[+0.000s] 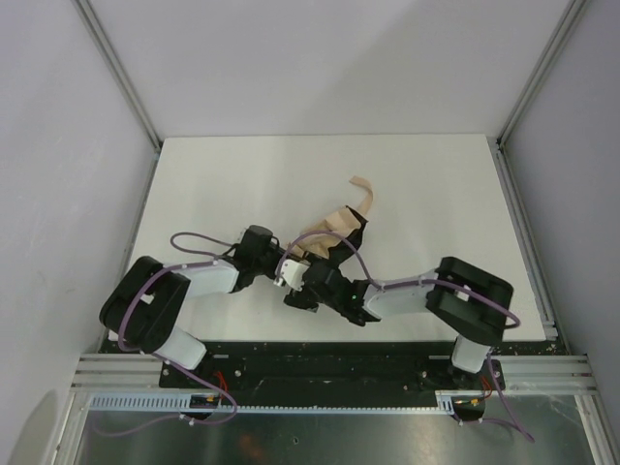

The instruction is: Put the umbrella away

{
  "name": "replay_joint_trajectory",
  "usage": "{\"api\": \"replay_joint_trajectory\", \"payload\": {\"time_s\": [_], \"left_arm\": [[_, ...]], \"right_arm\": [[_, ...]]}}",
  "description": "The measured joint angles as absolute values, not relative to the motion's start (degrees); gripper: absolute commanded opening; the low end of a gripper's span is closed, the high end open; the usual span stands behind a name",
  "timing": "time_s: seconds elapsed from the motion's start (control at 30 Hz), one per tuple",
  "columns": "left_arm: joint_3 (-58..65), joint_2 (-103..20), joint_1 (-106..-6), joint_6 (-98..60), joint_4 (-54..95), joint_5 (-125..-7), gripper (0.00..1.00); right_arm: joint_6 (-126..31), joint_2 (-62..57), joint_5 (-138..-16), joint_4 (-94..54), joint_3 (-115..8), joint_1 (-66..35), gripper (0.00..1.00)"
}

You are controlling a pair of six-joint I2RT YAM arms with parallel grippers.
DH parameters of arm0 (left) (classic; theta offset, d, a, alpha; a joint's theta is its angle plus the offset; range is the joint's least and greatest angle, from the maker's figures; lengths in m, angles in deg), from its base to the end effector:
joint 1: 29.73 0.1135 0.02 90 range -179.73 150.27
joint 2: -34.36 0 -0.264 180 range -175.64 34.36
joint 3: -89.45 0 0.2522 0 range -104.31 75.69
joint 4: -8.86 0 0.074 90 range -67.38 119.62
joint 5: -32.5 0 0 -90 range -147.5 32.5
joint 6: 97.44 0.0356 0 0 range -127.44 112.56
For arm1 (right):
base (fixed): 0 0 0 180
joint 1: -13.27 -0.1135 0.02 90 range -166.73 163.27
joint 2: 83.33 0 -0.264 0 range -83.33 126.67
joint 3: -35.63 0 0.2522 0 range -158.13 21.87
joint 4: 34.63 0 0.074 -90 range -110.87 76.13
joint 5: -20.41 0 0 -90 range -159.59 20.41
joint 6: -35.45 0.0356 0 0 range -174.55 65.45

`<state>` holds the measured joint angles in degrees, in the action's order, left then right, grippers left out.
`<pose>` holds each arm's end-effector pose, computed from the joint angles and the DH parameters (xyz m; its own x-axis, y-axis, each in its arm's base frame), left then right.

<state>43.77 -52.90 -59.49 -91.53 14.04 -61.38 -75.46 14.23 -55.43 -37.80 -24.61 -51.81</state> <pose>0.2341 -0.1366 0.1300 -0.5977 -0.8014 -0.0215 -0.5739 0.4465 -0.6865 0.1533 0.3093 0.1614 0.0624 -0.6869 -0.7241 -0.8262 0.3715 -0.4236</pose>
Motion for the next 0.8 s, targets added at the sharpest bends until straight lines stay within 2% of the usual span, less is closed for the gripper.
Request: {"api": "replay_joint_trajectory", "payload": {"time_s": [0.07, 0.13, 0.37, 0.4, 0.5, 0.53, 0.57, 0.63, 0.7, 0.77, 0.8], "left_arm": [[43.7, -52.4, -59.5, -91.5, 15.4, -61.6, 0.0], [43.5, -52.2, -59.4, -91.7, 16.2, -61.8, 0.0], [43.3, -52.1, -59.3, -92.5, 17.4, -62.2, 0.0], [43.2, -52.1, -59.3, -92.6, 17.4, -62.2, 0.0], [43.1, -51.8, -59.1, -92.5, 17.7, -61.8, 0.0], [43.0, -51.6, -59.1, -92.5, 17.9, -61.7, 0.03], [42.8, -51.4, -59.1, -92.5, 18.3, -61.5, 0.13], [42.2, -51.2, -59.1, -92.4, 19.4, -61.2, 0.47], [41.3, -51.2, -59.1, -91.6, 20.7, -61.1, 0.74], [40.7, -50.8, -58.6, -90.0, 22.5, -61.5, 0.92], [40.7, -50.3, -58.4, -89.4, 23.2, -61.8, 0.95]], "right_arm": [[-77.3, 17.8, -52.0, -41.4, -24.7, -52.0, 0.83], [-78.3, 20.5, -48.9, -45.3, -25.6, -52.1, 0.72], [-77.5, 25.2, -44.4, -49.5, -27.0, -51.0, 0.11], [-76.8, 25.2, -44.9, -49.1, -27.1, -50.7, 0.06], [-74.8, 24.8, -48.2, -47.1, -28.0, -49.4, 0.01], [-73.6, 24.4, -49.8, -46.2, -28.3, -48.7, 0.0], [-72.6, 24.2, -51.2, -45.6, -28.4, -48.1, 0.0], [-70.3, 23.6, -55.1, -44.4, -28.7, -46.7, 0.0], [-68.0, 23.1, -59.1, -43.7, -28.7, -45.0, 0.0], [-65.4, 22.8, -63.7, -43.7, -28.7, -42.8, 0.0], [-64.2, 22.8, -66.4, -43.9, -28.8, -41.6, 0.0]]}}
